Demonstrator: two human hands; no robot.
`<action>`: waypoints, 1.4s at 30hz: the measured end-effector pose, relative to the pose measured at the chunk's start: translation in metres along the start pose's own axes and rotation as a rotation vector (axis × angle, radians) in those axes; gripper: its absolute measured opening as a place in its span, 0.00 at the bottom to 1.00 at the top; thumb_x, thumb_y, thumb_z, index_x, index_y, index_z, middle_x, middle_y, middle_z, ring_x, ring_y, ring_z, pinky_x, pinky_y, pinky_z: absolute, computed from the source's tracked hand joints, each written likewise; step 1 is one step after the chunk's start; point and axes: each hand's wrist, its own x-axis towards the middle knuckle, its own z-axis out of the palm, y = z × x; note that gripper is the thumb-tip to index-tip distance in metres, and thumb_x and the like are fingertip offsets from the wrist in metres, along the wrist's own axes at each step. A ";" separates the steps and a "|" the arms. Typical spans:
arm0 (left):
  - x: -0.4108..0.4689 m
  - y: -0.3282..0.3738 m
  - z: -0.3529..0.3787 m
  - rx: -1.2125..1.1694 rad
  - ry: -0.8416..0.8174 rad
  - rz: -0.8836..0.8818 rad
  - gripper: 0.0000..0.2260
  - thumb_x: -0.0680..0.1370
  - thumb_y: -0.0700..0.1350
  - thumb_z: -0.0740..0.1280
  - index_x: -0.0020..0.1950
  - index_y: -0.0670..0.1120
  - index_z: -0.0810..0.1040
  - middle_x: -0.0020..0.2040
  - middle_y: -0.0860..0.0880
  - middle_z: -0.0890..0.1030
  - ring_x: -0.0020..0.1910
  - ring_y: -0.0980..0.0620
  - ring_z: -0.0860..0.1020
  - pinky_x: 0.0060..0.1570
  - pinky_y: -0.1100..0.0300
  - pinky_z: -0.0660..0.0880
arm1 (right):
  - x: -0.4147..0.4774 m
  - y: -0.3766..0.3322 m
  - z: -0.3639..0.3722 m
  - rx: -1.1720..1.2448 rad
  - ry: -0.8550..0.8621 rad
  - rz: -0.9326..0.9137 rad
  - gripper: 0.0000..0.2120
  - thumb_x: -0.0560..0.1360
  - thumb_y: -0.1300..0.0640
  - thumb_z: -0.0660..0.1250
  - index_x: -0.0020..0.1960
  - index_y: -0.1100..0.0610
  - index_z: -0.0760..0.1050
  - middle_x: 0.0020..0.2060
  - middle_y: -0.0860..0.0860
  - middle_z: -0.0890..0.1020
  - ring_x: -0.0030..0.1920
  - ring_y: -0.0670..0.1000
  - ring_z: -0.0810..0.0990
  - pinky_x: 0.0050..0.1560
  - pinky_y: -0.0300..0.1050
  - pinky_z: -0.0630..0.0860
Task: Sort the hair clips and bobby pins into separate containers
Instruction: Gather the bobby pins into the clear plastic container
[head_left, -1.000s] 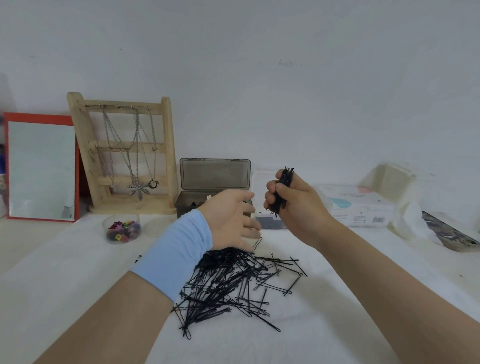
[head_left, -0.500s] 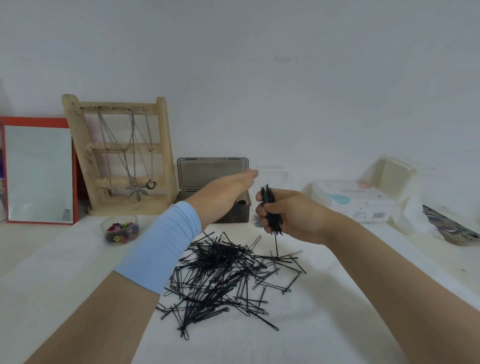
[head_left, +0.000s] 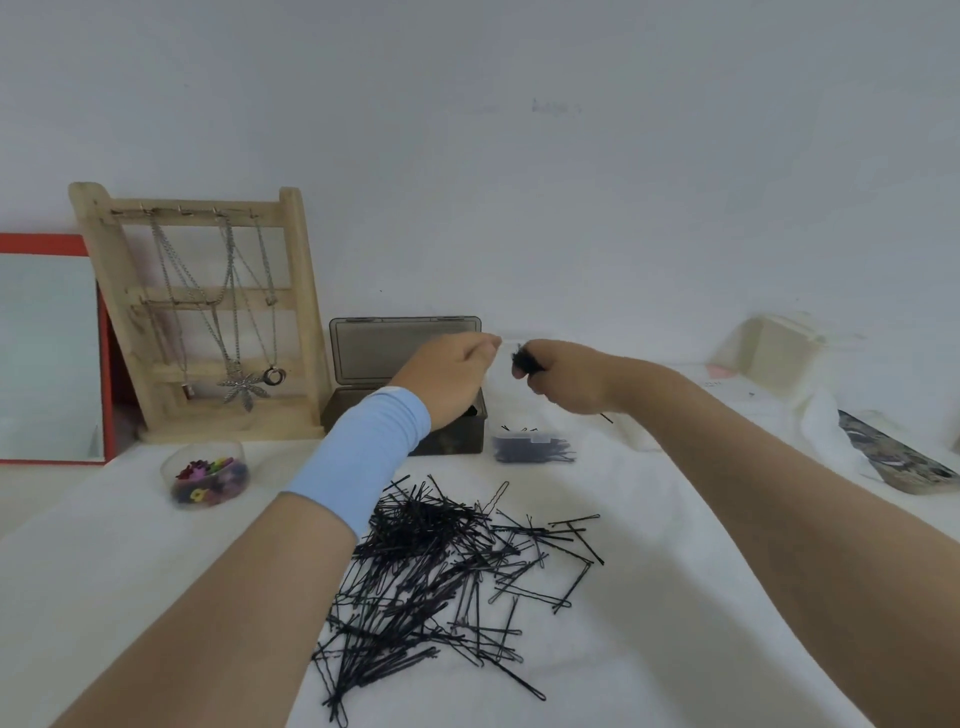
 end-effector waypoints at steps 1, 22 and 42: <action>0.003 -0.003 0.003 0.030 -0.004 -0.005 0.16 0.84 0.49 0.53 0.68 0.52 0.75 0.62 0.52 0.77 0.61 0.53 0.74 0.58 0.62 0.64 | 0.007 0.000 0.002 -0.140 -0.042 -0.013 0.15 0.80 0.67 0.52 0.57 0.52 0.71 0.50 0.49 0.73 0.49 0.52 0.71 0.45 0.42 0.68; 0.014 -0.007 0.053 0.589 -0.437 0.032 0.14 0.80 0.59 0.58 0.58 0.56 0.77 0.59 0.52 0.79 0.60 0.45 0.74 0.61 0.51 0.72 | -0.012 0.054 -0.009 -0.102 0.092 0.094 0.11 0.78 0.58 0.67 0.58 0.49 0.81 0.51 0.46 0.80 0.55 0.48 0.78 0.53 0.39 0.70; 0.018 -0.023 0.047 0.701 -0.271 0.123 0.20 0.78 0.58 0.64 0.67 0.54 0.77 0.78 0.54 0.58 0.76 0.51 0.52 0.74 0.54 0.52 | -0.019 0.021 0.021 -0.276 -0.137 0.043 0.17 0.76 0.54 0.59 0.60 0.55 0.80 0.58 0.54 0.82 0.60 0.55 0.78 0.62 0.53 0.74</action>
